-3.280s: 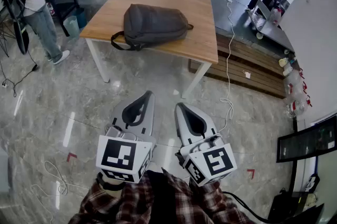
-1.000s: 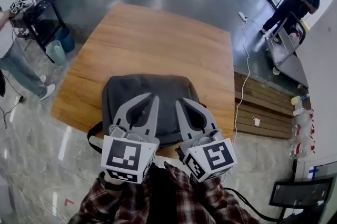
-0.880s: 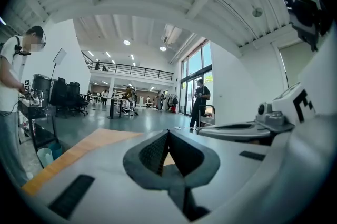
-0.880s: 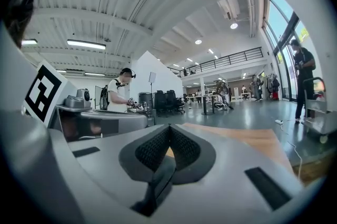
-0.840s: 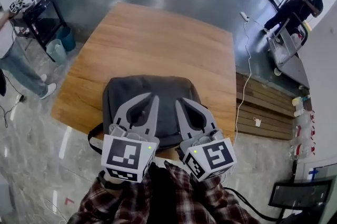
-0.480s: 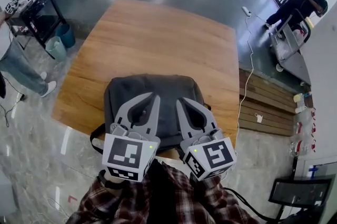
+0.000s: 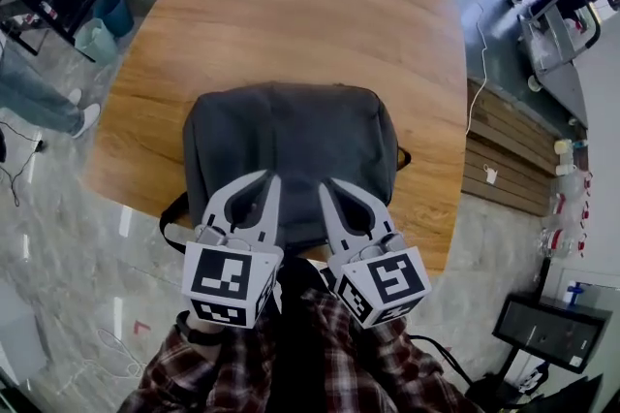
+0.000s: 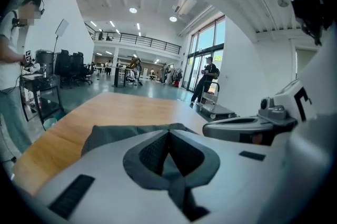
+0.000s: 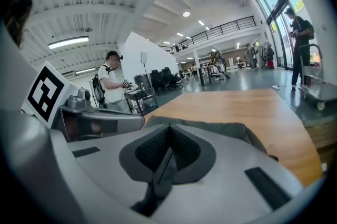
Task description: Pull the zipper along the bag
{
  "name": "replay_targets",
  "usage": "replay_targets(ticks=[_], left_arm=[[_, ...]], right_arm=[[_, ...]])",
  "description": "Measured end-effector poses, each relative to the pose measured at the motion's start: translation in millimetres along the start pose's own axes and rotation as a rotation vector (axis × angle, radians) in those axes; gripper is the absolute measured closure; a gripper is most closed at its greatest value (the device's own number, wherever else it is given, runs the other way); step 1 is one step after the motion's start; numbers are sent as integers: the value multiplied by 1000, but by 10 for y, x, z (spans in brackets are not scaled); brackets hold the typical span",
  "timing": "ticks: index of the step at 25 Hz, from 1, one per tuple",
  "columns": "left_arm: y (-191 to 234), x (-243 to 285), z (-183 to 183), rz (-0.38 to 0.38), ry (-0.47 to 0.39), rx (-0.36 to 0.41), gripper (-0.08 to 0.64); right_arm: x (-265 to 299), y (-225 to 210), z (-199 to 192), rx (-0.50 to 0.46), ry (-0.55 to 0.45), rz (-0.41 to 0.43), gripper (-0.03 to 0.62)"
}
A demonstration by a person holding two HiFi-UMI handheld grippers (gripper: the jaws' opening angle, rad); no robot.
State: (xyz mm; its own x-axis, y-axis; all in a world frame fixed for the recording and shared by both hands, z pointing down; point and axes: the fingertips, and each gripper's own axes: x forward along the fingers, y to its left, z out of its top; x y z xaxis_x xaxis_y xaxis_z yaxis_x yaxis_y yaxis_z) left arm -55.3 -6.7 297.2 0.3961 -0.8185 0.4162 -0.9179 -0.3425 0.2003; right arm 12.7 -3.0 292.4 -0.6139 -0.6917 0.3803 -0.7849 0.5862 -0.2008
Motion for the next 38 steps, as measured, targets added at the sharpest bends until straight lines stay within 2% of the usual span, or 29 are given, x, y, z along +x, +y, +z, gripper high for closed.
replay_targets(ticks=[8,16,22,26,38], left_arm=[[69,339,-1044,-24,245,-39,550],[53,389,-1716,-20,396,-64,549],[117,552,-1864,6,399,-22,550],[233,743,-1748,20,360,-2,551],[494,1440,-1330,10,275,50,550]], right_arm=[[197,-150,-1052,46,232,-22,583],[139,-286,-1825,16,429,-30,583],[277,-359,-1972,31,441,-30,583],[433,-475,-1875,60,416,-37,583],[985,-988,-1538,60,364,-79,583]])
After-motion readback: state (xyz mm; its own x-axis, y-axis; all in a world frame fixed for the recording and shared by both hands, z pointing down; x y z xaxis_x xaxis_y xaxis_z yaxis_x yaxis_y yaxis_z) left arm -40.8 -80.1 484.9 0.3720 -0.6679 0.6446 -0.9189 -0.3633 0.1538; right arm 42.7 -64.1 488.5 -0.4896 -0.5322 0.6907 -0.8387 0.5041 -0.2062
